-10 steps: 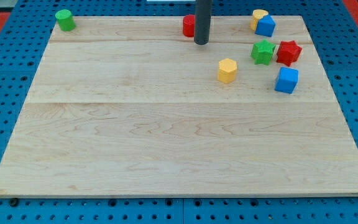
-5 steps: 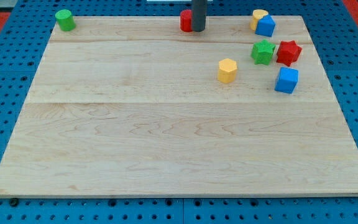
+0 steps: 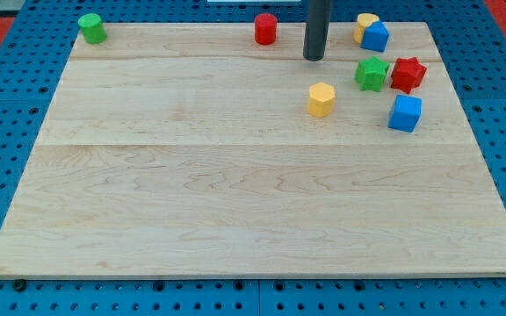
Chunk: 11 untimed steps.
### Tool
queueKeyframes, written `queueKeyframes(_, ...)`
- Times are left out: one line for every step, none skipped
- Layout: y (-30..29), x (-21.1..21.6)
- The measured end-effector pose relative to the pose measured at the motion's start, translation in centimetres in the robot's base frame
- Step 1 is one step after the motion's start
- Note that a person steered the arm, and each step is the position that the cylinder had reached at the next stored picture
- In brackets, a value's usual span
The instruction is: Place the red circle at the top center
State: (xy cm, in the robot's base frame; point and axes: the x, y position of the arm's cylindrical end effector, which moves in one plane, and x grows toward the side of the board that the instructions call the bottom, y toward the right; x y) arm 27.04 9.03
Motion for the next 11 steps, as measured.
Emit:
queueKeyframes(0.00, 0.05)
queueKeyframes(0.00, 0.19)
queueKeyframes(0.00, 0.32)
queueKeyframes(0.00, 0.32)
queueKeyframes(0.00, 0.48)
queueKeyframes(0.00, 0.72)
queueKeyframes(0.00, 0.87)
queueKeyframes(0.00, 0.91)
queueKeyframes(0.00, 0.99)
queueKeyframes(0.00, 1.02)
queueKeyframes(0.00, 1.02)
